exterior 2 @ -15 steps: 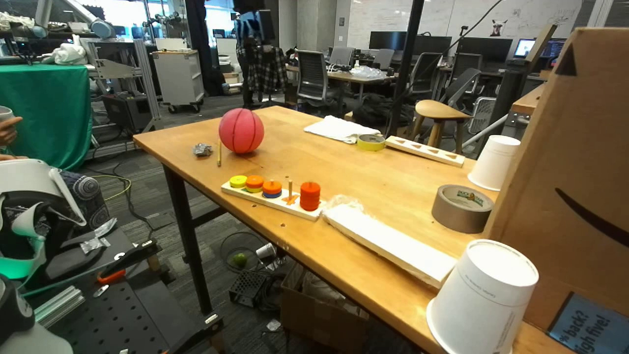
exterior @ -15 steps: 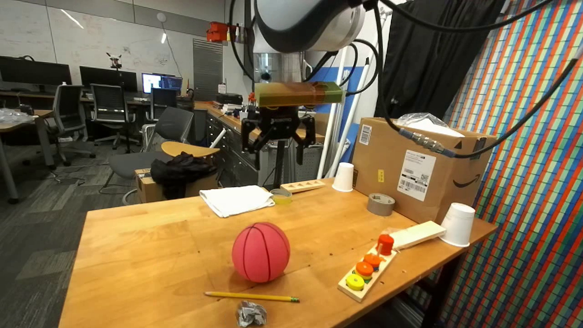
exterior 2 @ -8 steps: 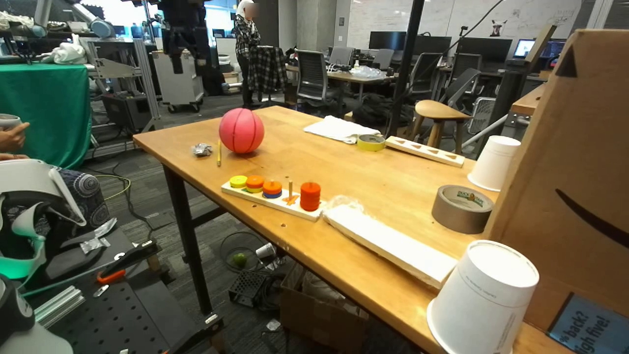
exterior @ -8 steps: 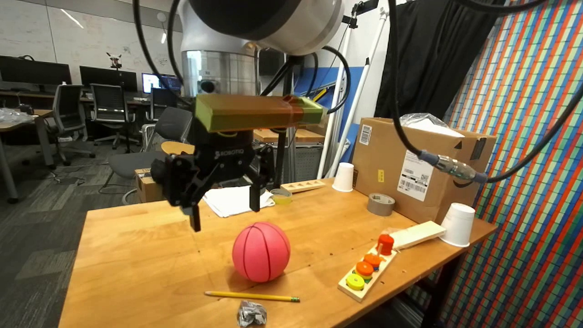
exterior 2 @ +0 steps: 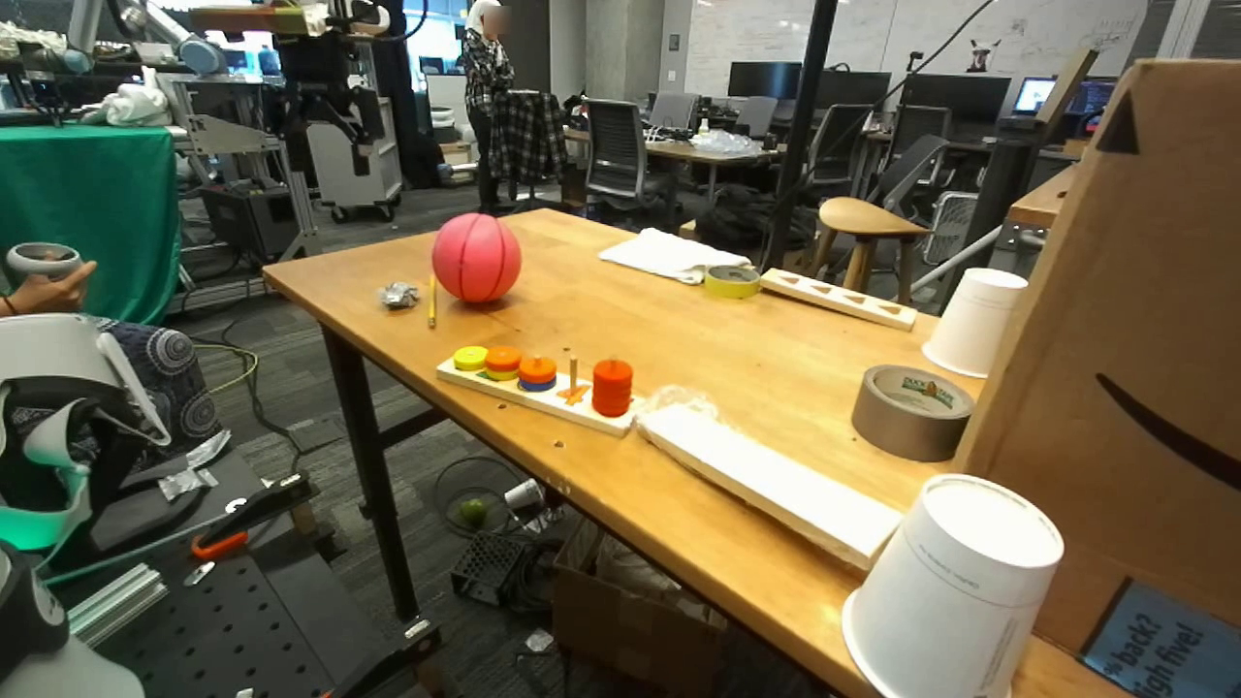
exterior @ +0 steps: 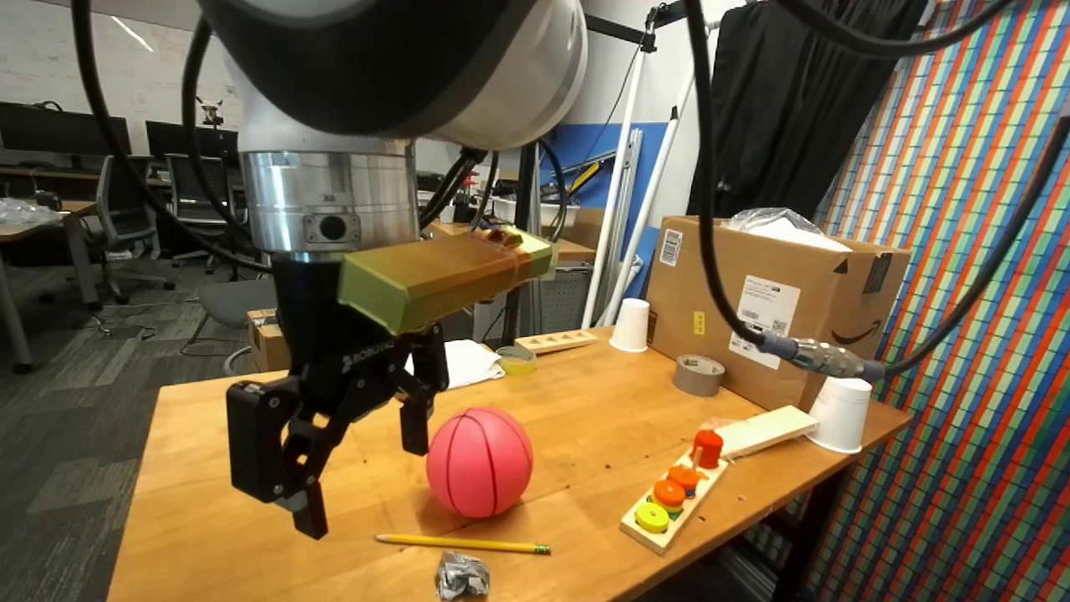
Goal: Move the gray tape and the basketball to the right, respectively
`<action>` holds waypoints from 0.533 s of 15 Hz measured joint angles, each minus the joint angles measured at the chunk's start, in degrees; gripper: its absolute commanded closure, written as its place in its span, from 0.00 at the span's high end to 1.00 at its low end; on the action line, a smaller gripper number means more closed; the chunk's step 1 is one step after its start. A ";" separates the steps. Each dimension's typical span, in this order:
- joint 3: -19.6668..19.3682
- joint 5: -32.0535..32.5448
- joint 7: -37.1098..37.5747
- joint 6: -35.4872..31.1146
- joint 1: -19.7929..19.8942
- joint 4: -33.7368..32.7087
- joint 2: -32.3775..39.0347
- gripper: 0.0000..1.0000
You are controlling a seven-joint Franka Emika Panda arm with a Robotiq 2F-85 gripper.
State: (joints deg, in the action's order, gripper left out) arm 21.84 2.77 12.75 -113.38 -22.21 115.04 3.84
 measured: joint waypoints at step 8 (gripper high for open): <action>-4.54 -9.57 -9.48 -0.80 4.92 -5.90 7.04 1.00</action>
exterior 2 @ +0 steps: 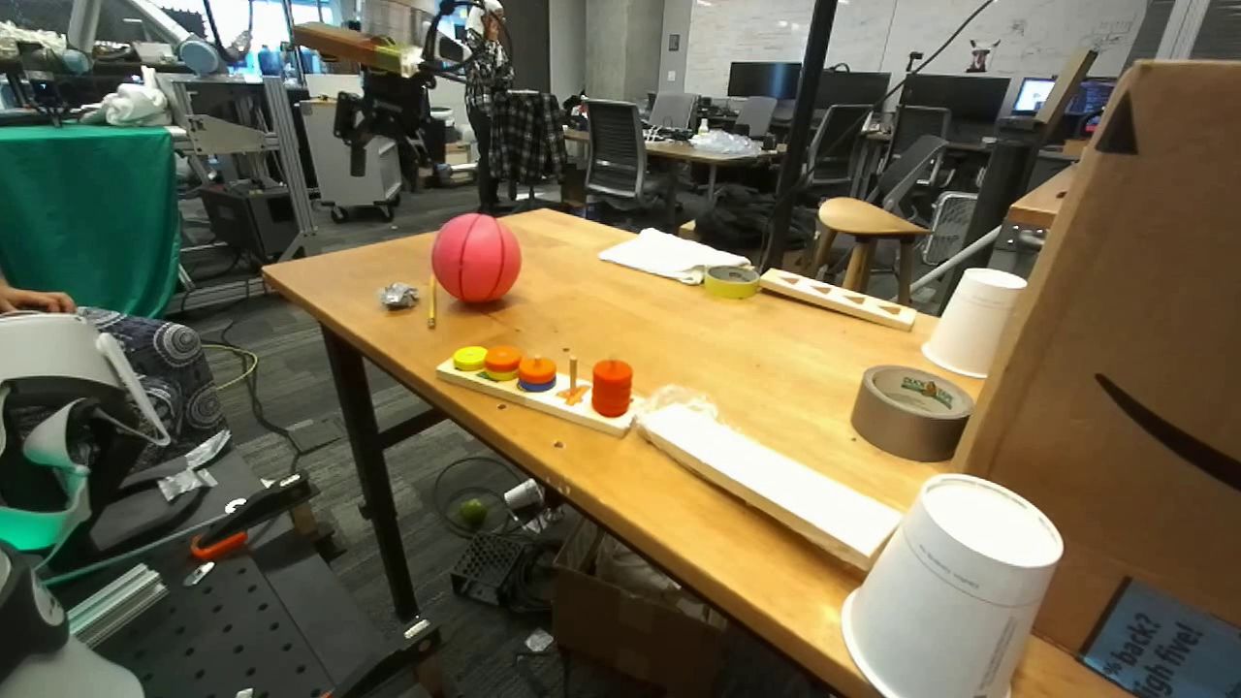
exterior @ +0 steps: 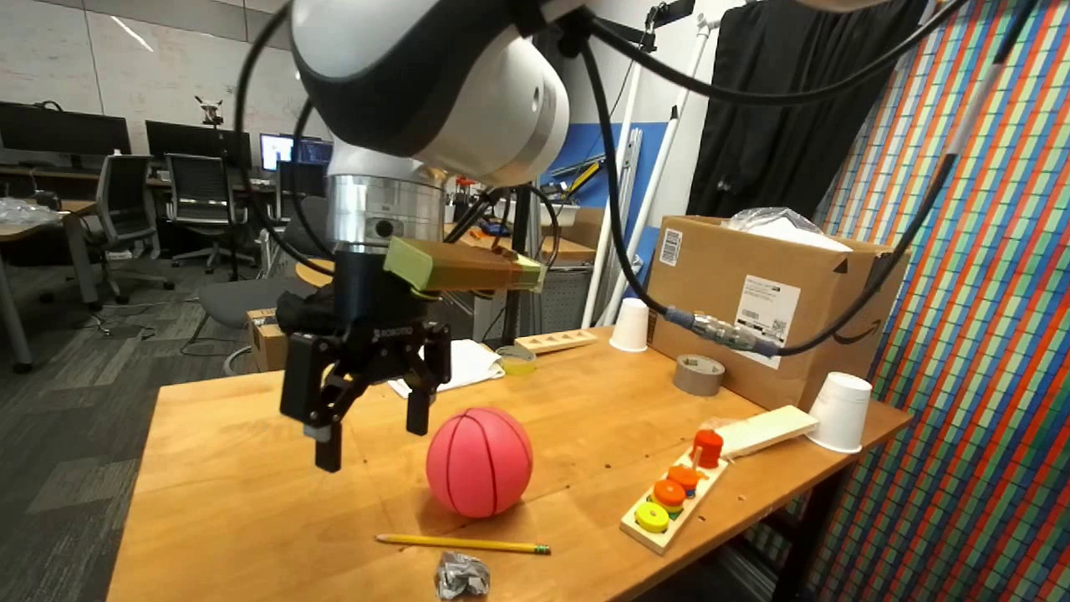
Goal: Move the gray tape and the basketball to the right, respectively
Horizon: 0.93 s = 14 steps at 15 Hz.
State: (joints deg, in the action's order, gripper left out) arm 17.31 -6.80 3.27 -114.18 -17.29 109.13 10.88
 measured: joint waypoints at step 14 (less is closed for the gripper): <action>-14.57 5.73 -1.30 7.35 13.01 -3.01 2.35 1.00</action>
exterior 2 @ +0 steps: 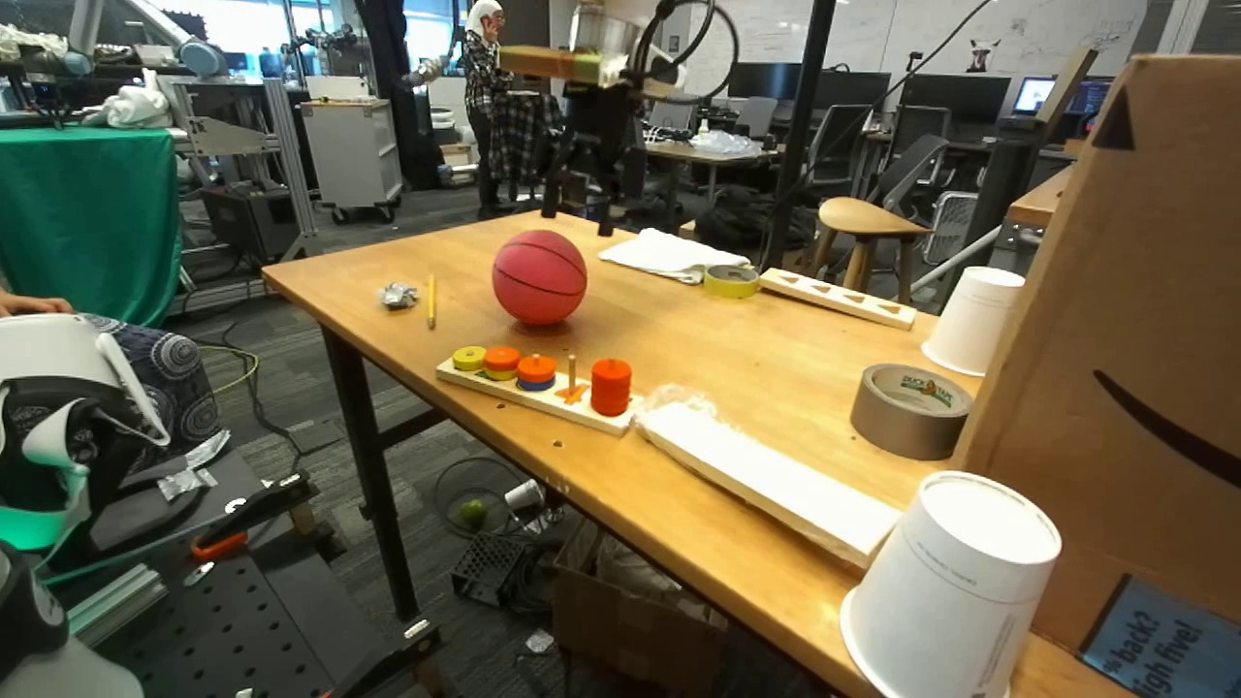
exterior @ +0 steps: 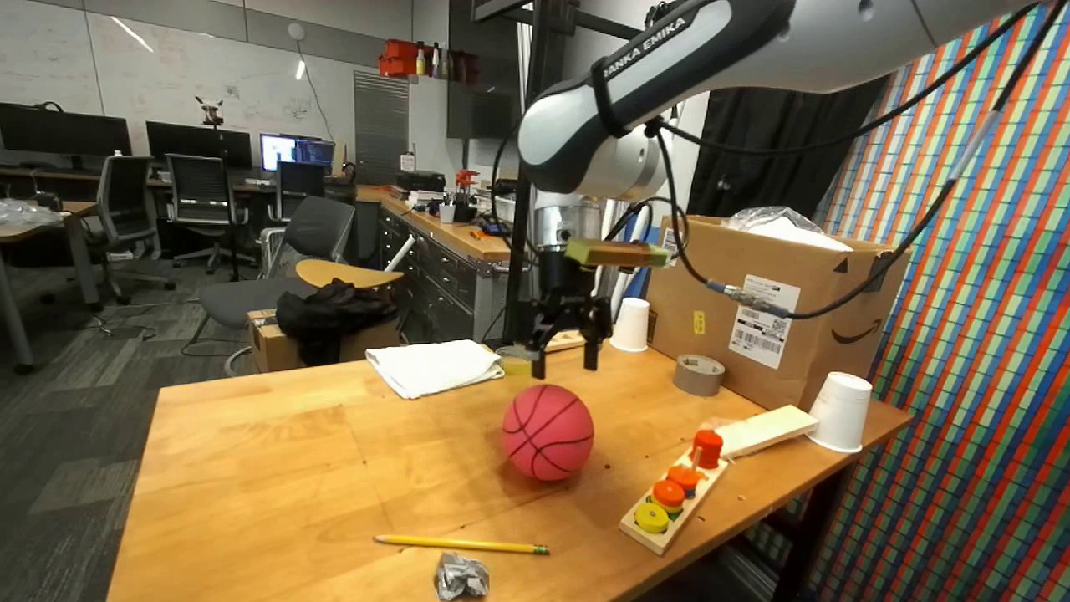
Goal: Move the gray tape and the basketball to the right, respectively
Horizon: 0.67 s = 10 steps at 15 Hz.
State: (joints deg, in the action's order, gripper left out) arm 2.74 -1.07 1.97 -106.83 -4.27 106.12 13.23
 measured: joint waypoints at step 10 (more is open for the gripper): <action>1.51 17.26 7.68 2.35 -0.84 12.01 -17.72 1.00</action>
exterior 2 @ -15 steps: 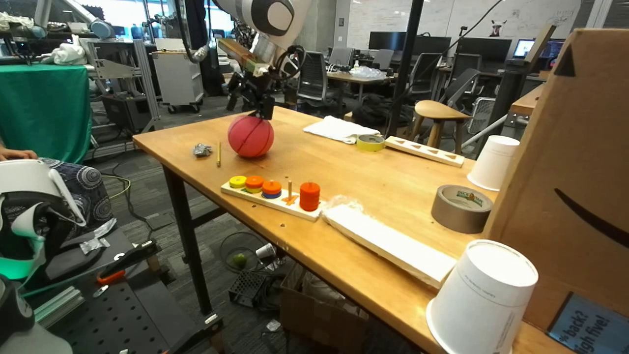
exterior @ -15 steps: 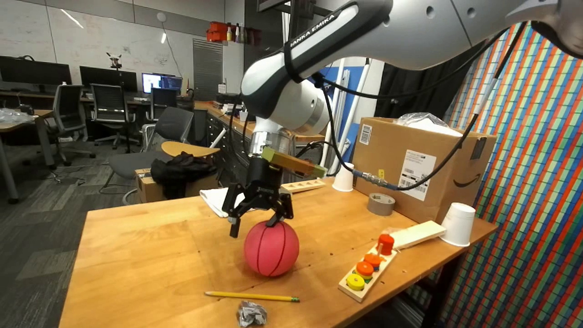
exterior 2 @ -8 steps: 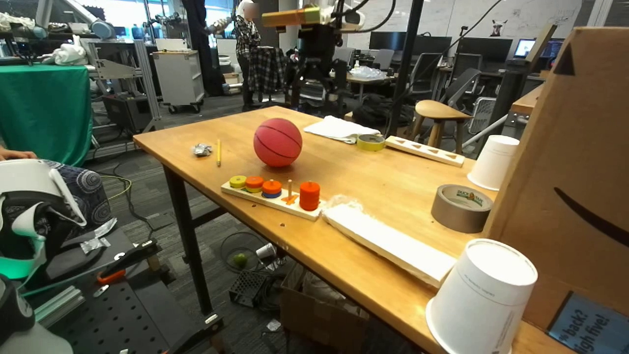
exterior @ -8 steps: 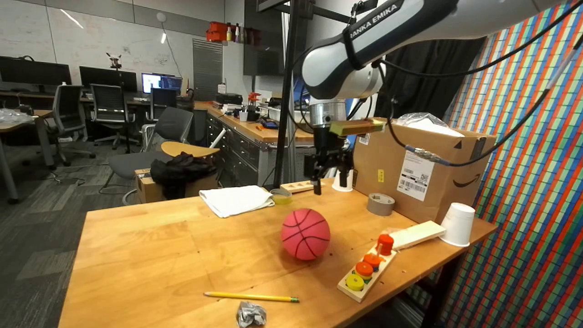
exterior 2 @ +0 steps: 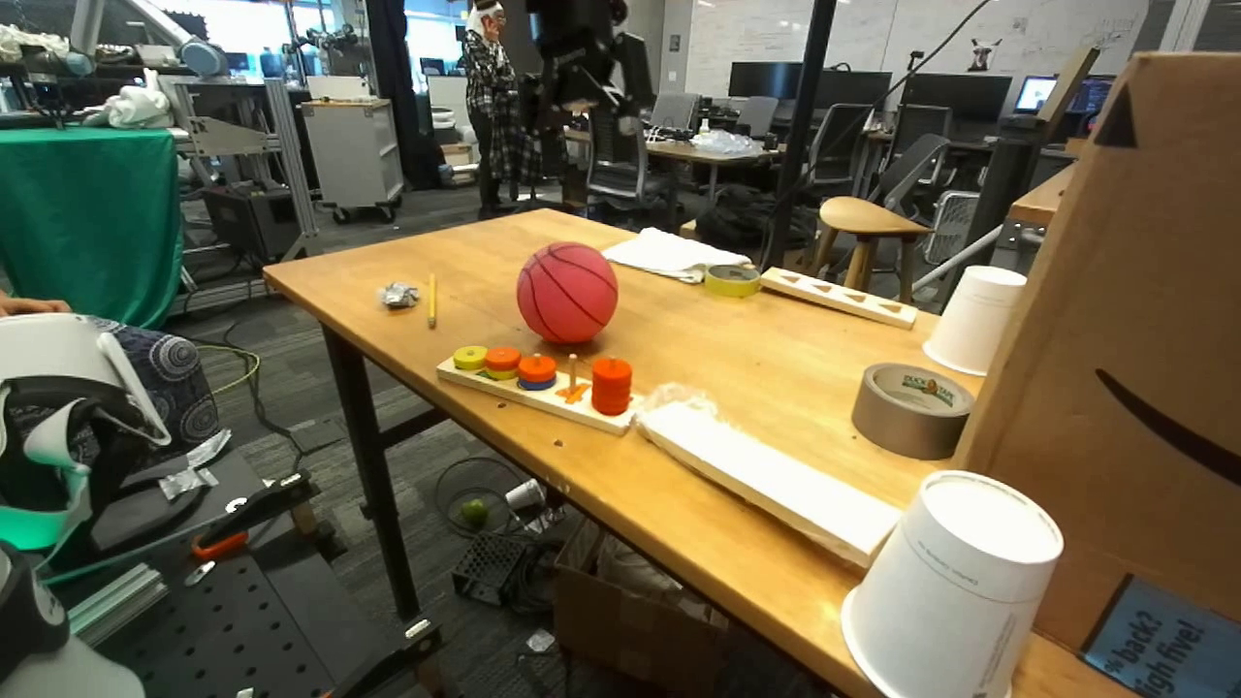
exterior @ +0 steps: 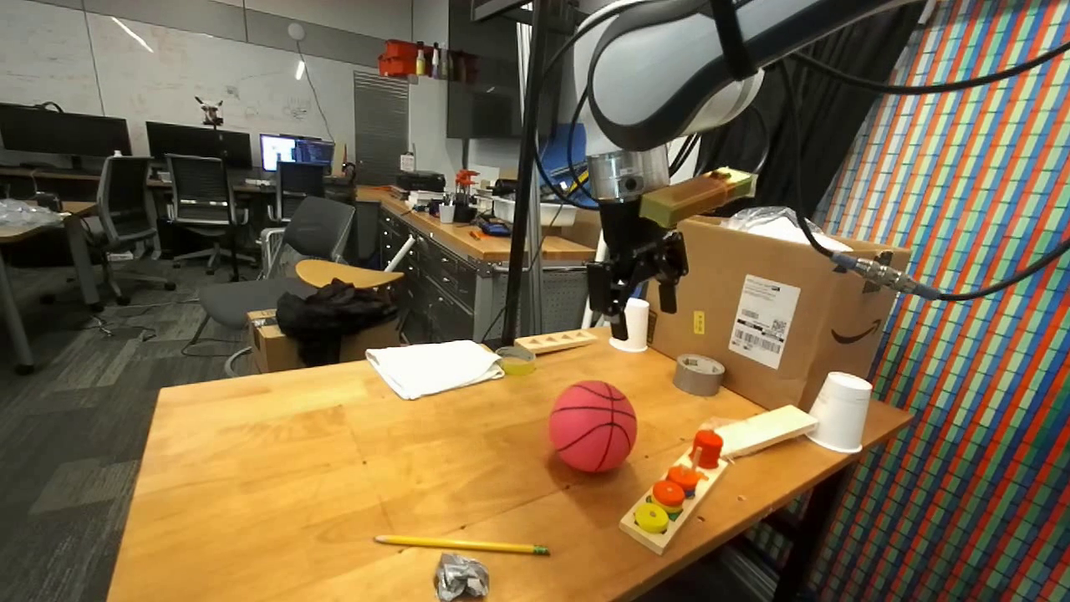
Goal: Move the gray tape and the basketball to the right, respectively
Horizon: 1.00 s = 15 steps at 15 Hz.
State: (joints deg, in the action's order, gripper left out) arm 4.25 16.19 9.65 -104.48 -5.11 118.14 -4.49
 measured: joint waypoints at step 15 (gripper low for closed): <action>6.81 -29.05 -10.71 3.58 -7.71 4.80 1.31 1.00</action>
State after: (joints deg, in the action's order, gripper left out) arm 11.06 -12.86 -1.06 -100.90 -12.82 122.94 -3.18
